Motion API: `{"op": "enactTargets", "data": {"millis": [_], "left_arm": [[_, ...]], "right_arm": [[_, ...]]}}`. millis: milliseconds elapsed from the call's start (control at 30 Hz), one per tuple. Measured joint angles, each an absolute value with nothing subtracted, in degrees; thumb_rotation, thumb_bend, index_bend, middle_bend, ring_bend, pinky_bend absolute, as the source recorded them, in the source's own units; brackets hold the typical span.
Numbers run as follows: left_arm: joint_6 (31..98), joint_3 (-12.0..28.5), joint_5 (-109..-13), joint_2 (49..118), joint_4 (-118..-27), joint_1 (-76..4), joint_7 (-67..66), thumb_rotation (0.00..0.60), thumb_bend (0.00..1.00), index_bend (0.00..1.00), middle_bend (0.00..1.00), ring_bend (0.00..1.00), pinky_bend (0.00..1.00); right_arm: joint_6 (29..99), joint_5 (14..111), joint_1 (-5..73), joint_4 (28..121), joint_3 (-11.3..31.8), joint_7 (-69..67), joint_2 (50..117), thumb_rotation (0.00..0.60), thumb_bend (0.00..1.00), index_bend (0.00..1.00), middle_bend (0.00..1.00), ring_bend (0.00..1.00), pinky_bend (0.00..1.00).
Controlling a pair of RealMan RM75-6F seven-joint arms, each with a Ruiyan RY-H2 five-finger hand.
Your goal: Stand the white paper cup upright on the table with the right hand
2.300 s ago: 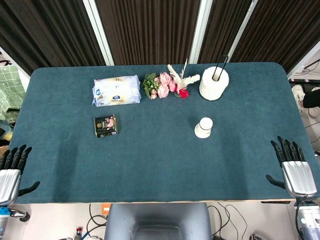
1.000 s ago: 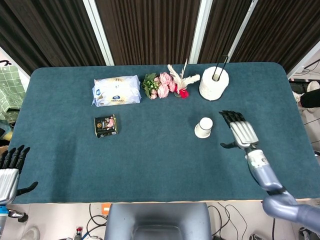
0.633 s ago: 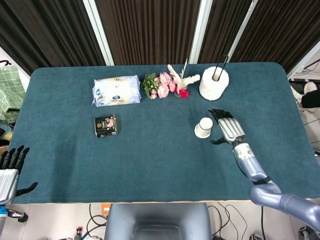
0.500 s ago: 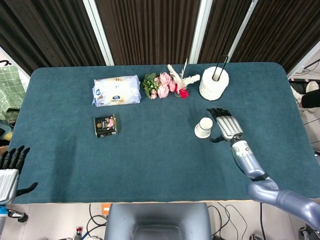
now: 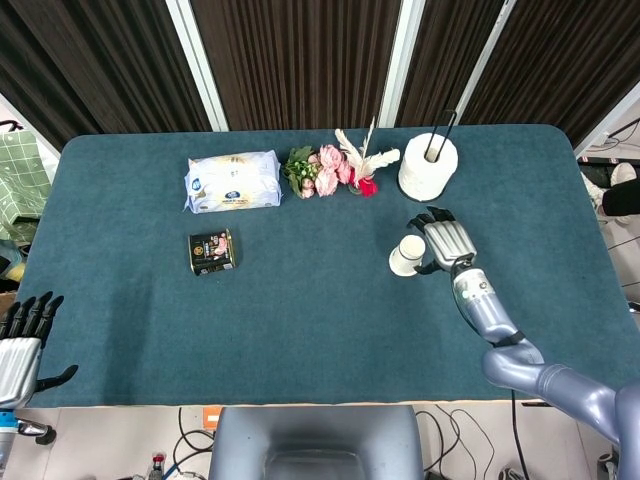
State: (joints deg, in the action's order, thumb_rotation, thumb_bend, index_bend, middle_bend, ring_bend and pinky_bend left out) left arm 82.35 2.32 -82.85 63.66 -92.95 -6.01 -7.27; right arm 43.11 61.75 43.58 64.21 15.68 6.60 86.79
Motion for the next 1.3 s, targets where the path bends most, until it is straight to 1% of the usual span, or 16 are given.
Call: {"op": "enactTargets", "data": {"millis": [167, 367, 433, 467, 533, 733, 900, 967, 1133, 1300], "left_arm": [[82.35, 2.27, -82.87, 63.64, -92.98, -6.00, -7.34, 0.599, 0.01, 0.00, 0.00, 0.00, 0.00], [82.45, 2.19, -83.05, 63.61, -93.00, -5.98, -7.45, 0.599, 0.02, 0.00, 0.00, 0.00, 0.00], [82.48, 2.18, -83.07, 63.56, -92.97, -5.96, -7.33, 0.599, 0.02, 0.00, 0.00, 0.00, 0.00], [82.49, 2.18, -83.08, 63.51, -92.98, -5.95, -7.26, 0.599, 0.03, 0.00, 0.00, 0.00, 0.00], [82.61, 2.19, -83.09, 63.43, -93.01, -5.90, -7.18, 0.599, 0.03, 0.00, 0.00, 0.00, 0.00], [82.87, 2.07, -83.49, 63.35, -92.99, -5.80, -6.98, 0.599, 0.04, 0.00, 0.00, 0.00, 0.00], [83.05, 1.92, -83.91, 63.26, -92.92, -5.74, -6.64, 0.599, 0.04, 0.00, 0.00, 0.00, 0.00], [83.11, 1.92, -83.95, 63.23, -92.92, -5.72, -6.59, 0.599, 0.04, 0.00, 0.00, 0.00, 0.00], [83.15, 1.96, -83.86, 63.22, -92.92, -5.69, -6.57, 0.599, 0.04, 0.00, 0.00, 0.00, 0.00], [83.06, 1.97, -83.82, 63.32, -92.91, -5.73, -6.68, 0.599, 0.04, 0.00, 0.00, 0.00, 0.00]], "right_arm": [[42.68, 61.39, 44.20, 62.93, 15.32, 6.80, 87.57, 0.600, 0.11, 0.35, 0.28, 0.07, 0.13], [42.34, 60.77, 45.08, 62.05, 15.03, 7.53, 88.48, 0.600, 0.14, 0.35, 0.28, 0.08, 0.13], [42.37, 60.55, 45.26, 62.16, 15.01, 7.69, 88.57, 0.600, 0.16, 0.36, 0.28, 0.08, 0.13], [42.39, 60.45, 45.32, 62.24, 15.01, 7.79, 88.58, 0.600, 0.16, 0.37, 0.28, 0.08, 0.13], [42.49, 60.28, 45.44, 62.35, 14.97, 8.13, 88.58, 0.600, 0.18, 0.43, 0.29, 0.08, 0.13], [42.86, 59.84, 45.72, 62.50, 14.58, 9.30, 88.83, 0.600, 0.23, 0.46, 0.31, 0.09, 0.13], [43.40, 59.47, 45.94, 62.73, 14.42, 10.27, 88.94, 0.600, 0.25, 0.50, 0.33, 0.11, 0.13], [43.63, 59.28, 45.99, 62.85, 14.40, 10.61, 88.91, 0.600, 0.26, 0.51, 0.35, 0.12, 0.13], [44.48, 59.22, 45.98, 63.37, 14.44, 10.87, 88.78, 0.600, 0.26, 0.61, 0.42, 0.18, 0.13], [45.71, 59.74, 45.59, 63.96, 15.12, 8.71, 88.48, 0.600, 0.26, 0.62, 0.44, 0.20, 0.13]]}}
